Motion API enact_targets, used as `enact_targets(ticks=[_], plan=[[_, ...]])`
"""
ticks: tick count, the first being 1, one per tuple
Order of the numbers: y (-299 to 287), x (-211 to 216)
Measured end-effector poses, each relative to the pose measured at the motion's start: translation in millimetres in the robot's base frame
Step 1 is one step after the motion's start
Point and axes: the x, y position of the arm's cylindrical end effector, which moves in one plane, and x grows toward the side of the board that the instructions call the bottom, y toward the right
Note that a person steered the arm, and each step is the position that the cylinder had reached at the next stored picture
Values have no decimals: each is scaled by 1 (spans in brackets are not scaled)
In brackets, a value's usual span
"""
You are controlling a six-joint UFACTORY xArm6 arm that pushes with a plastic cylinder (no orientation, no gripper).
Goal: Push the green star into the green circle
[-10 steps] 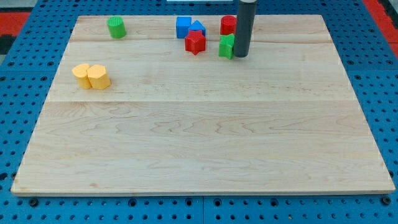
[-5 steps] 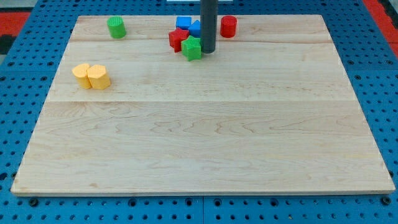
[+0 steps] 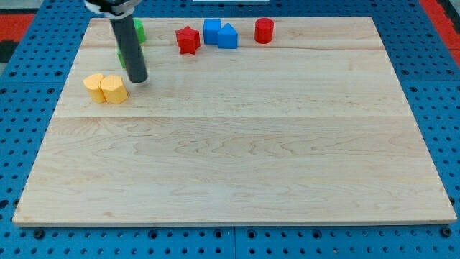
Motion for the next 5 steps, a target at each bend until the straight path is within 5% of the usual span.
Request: enact_targets(ticks=[5], plan=[[-15,-64]])
